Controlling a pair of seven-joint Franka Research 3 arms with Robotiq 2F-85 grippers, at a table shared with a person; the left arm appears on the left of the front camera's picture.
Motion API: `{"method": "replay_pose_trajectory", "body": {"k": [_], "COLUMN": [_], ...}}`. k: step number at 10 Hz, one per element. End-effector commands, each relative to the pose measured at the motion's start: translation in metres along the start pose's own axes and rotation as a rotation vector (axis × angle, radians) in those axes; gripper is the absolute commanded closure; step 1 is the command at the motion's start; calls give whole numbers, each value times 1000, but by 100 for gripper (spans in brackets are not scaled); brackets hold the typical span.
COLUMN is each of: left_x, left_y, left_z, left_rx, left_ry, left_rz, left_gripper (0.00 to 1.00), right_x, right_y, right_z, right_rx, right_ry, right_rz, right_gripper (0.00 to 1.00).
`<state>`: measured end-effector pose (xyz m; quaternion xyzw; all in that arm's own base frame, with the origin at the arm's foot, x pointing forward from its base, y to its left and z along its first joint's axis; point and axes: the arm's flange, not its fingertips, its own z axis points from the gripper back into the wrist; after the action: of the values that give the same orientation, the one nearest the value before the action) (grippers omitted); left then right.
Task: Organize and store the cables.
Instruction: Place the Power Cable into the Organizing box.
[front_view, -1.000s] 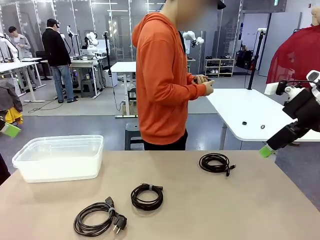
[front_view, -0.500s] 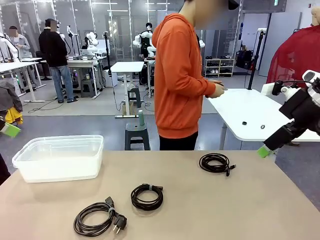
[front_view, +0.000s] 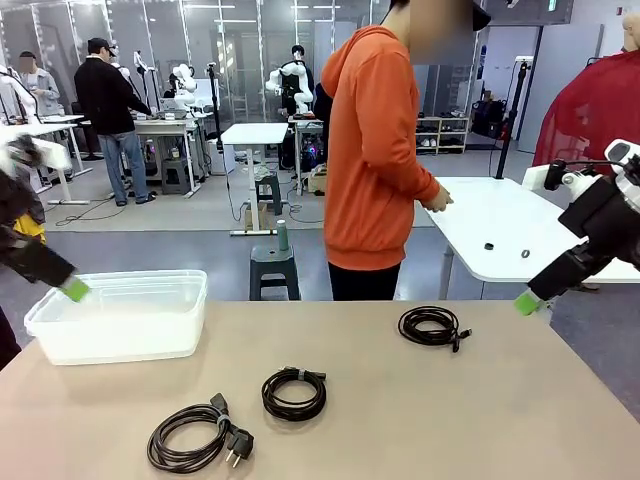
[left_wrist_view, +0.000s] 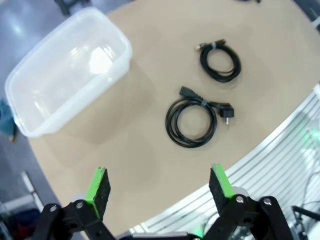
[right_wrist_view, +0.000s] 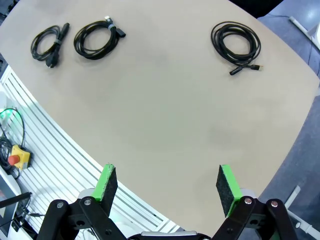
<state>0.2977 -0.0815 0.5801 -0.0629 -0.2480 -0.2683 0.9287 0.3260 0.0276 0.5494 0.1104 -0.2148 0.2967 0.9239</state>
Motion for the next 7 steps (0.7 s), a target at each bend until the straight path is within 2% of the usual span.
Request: {"method": "replay_pose_trajectory", "body": {"k": [1, 2, 4, 6, 7], "left_x": [31, 36, 35, 31, 36], "left_y": [-6, -11, -27, -42, -49], "left_z": [-32, -58, -87, -109, -123], "left_rx": [-27, -67, -72, -87, -82], "left_ry": [105, 121, 168, 186, 199], "left_rz": [111, 141, 143, 24, 4], "left_gripper": [0, 0, 0, 0, 0], "right_x": [4, 4, 4, 4, 4], "right_y": [0, 0, 0, 0, 0], "right_z": [2, 2, 2, 2, 2], "right_rx": [-3, -3, -3, -3, -3], "right_ry": [11, 11, 11, 11, 11], "right_rz": [2, 2, 2, 2, 2], "right_gripper": [0, 0, 0, 0, 0]}}
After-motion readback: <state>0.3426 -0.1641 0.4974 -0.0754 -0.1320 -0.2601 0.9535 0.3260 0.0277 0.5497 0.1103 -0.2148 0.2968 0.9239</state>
